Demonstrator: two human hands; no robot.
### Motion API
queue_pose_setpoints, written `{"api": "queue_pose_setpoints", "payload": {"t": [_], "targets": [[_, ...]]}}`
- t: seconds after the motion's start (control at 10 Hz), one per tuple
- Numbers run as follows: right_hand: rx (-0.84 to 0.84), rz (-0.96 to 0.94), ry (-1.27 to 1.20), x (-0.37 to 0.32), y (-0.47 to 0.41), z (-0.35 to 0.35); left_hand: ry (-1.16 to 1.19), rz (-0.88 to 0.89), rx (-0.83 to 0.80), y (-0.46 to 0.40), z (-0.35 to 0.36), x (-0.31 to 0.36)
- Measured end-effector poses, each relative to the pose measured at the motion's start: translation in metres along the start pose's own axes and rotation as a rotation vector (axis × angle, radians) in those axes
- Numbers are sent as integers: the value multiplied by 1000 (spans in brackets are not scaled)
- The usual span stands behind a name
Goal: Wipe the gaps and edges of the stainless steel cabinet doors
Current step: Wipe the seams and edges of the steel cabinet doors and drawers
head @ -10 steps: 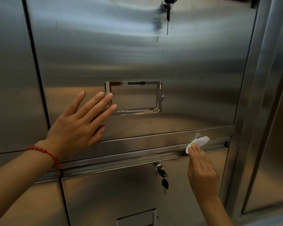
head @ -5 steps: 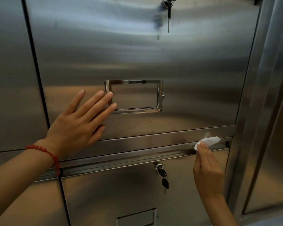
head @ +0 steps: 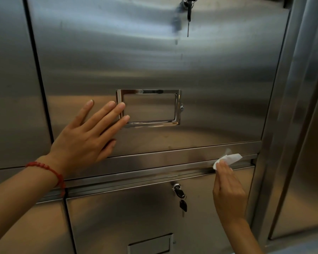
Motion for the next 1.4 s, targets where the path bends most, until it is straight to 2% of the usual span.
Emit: {"api": "queue_pose_setpoints", "payload": {"t": [0.2,0.4,0.6,0.8,1.0,1.2,1.4], "targets": [[10,21,57,14,-2,-1,1,1,5,-1,0,1],[-23,-76,85,9,3,0,-5,-3,5,0,0,1],[39,-26,84,24,-2,-1,-6,3,11,0,0,1],[23,-83,83,19,5,5,-7,-1,15,0,0,1],[64,19,72,34,-2,3,-12,7,14,-1,-1,2],[22,-53,63,27,2,5,-14,-1,14,0,-2,1],[95,18,76,44,-2,2,-13,4,3,-1,0,1]]}}
Point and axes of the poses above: each hand's wrist, its own y-axis away from the middle knuckle, its own z-axis out of the palm, x = y × z, the point moved 6 cm from there along -y, towards the middle knuckle, and after that the axes turned 4 degrees about -z, right-handed, at the moved point
